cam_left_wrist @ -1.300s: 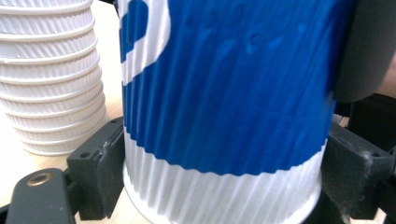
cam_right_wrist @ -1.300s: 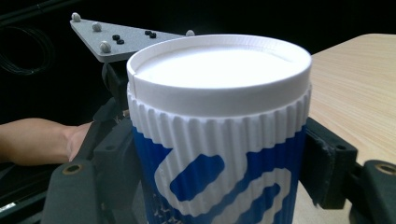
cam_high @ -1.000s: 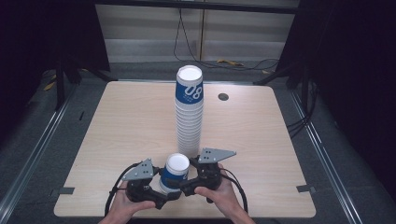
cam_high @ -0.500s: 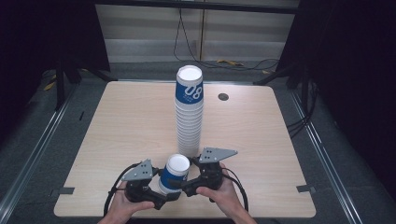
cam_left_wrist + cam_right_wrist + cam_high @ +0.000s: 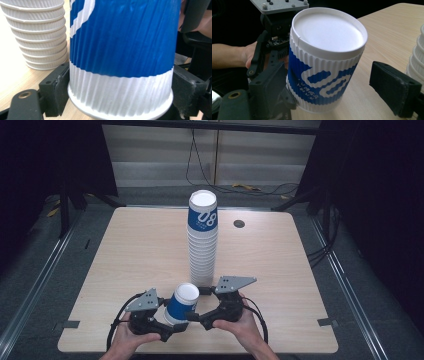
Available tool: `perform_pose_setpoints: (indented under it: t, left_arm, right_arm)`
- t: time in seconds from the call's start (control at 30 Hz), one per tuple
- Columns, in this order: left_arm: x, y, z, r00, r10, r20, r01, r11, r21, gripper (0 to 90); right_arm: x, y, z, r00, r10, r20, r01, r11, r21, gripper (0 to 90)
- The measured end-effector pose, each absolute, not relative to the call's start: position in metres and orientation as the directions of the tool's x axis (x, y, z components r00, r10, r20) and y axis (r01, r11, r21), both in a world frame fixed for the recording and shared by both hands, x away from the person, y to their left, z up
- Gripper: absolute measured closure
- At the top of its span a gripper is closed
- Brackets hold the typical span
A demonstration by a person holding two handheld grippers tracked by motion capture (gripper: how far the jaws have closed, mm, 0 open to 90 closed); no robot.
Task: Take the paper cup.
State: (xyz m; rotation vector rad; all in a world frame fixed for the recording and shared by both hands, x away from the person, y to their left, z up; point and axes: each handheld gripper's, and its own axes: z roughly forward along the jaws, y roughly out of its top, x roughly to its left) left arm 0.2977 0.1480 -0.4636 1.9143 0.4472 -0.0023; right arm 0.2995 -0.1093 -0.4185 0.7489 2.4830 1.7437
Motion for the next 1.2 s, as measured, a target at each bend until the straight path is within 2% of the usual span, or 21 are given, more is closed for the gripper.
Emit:
perform_pose_setpoints:
  t: [0.3,0.5,0.63,0.73,0.9,0.97,1.2]
  left_arm:
    - [0.301,0.153,-0.459,0.929,0.312,-0.199,0.304,-0.336,0.892,15.5]
    - [0.306,0.158,-0.452,0.929,0.325,-0.179,0.294,-0.353,0.888,15.6]
    - [0.308,0.159,-0.448,0.931,0.328,-0.158,0.283,-0.379,0.881,15.6]
    - [0.310,0.158,-0.447,0.930,0.336,-0.151,0.286,-0.400,0.871,15.6]
    - [0.312,0.158,-0.446,0.930,0.337,-0.147,0.287,-0.419,0.861,15.8]
    - [0.312,0.158,-0.448,0.921,0.370,-0.122,0.291,-0.445,0.847,15.9]
    - [0.314,0.157,-0.450,0.929,0.353,-0.111,0.285,-0.492,0.823,16.2]
  right_arm:
    - [0.299,-0.116,-0.416,-0.887,0.409,0.216,0.349,0.283,0.893,15.6]
    - [0.298,-0.124,-0.413,-0.884,0.446,0.140,0.293,0.294,0.910,19.3]
    - [0.298,-0.126,-0.412,-0.876,0.465,0.127,0.284,0.285,0.915,18.8]
    - [0.298,-0.125,-0.413,-0.870,0.476,0.129,0.294,0.290,0.911,15.3]
    - [0.299,-0.127,-0.415,-0.872,0.464,0.154,0.328,0.321,0.889,17.0]
    - [0.300,-0.128,-0.416,-0.873,0.460,0.160,0.337,0.333,0.881,16.9]
    - [0.302,-0.131,-0.419,-0.872,0.454,0.182,0.372,0.373,0.850,15.1]
